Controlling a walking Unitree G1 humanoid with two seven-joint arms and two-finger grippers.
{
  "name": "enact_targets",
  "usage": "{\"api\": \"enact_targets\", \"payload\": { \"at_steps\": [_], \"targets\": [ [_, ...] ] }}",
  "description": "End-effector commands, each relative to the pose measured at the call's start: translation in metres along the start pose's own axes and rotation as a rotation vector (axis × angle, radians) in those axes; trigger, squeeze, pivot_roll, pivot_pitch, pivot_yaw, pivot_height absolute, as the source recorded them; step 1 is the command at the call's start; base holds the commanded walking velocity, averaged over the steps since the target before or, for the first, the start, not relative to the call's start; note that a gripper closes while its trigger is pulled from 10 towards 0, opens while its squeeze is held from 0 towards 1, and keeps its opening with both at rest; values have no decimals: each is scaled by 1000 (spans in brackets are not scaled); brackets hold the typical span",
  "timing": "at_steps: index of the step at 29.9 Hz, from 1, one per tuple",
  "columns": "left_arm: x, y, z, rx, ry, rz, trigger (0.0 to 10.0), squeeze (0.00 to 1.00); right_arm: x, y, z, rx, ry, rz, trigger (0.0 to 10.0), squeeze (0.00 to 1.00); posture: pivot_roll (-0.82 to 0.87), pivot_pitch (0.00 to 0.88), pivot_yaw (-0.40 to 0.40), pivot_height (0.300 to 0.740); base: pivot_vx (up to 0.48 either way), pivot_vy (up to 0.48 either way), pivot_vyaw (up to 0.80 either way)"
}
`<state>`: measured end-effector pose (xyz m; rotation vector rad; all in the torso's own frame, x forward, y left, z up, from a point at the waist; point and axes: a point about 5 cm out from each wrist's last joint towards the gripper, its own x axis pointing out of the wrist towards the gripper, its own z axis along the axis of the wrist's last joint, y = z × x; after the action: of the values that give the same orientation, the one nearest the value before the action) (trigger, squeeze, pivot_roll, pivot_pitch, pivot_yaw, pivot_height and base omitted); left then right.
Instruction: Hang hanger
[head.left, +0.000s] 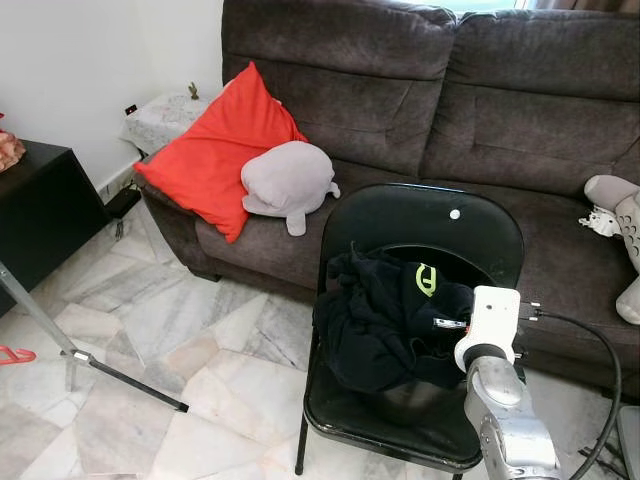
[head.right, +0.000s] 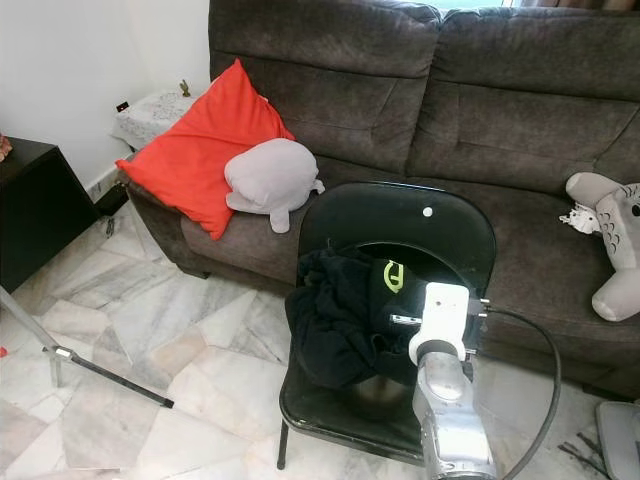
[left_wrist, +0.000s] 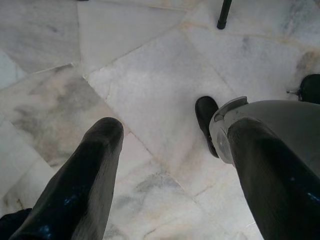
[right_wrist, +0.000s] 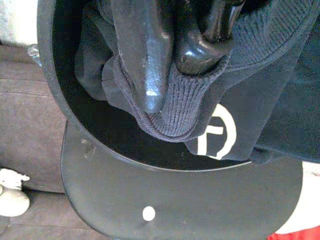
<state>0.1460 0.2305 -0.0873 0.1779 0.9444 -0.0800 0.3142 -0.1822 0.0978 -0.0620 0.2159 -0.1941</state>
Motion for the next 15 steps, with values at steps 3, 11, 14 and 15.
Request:
{"api": "enact_targets", "payload": {
  "at_steps": [3, 11, 14, 15],
  "targets": [
    [-3, 0, -12, 4, 49, -1, 10000, 0, -4, 0, -1, -3, 8, 2, 10000, 553, -20, 75, 76, 740, 0, 0, 0],
    [-2, 2, -9, 6, 42, -1, 10000, 0, -5, -1, 11, -9, -81, -14, 10000, 1000, -22, 77, 77, 740, 0, 0, 0],
    [-2, 3, -7, 6, 37, -1, 10000, 0, -9, -4, 7, -15, -50, -48, 10000, 0, -21, 78, 76, 740, 0, 0, 0],
    [-2, 3, -7, 7, 37, -1, 10000, 0, -12, -4, 4, -9, -36, -56, 10000, 0, -24, 79, 76, 740, 0, 0, 0]
  ]
}}
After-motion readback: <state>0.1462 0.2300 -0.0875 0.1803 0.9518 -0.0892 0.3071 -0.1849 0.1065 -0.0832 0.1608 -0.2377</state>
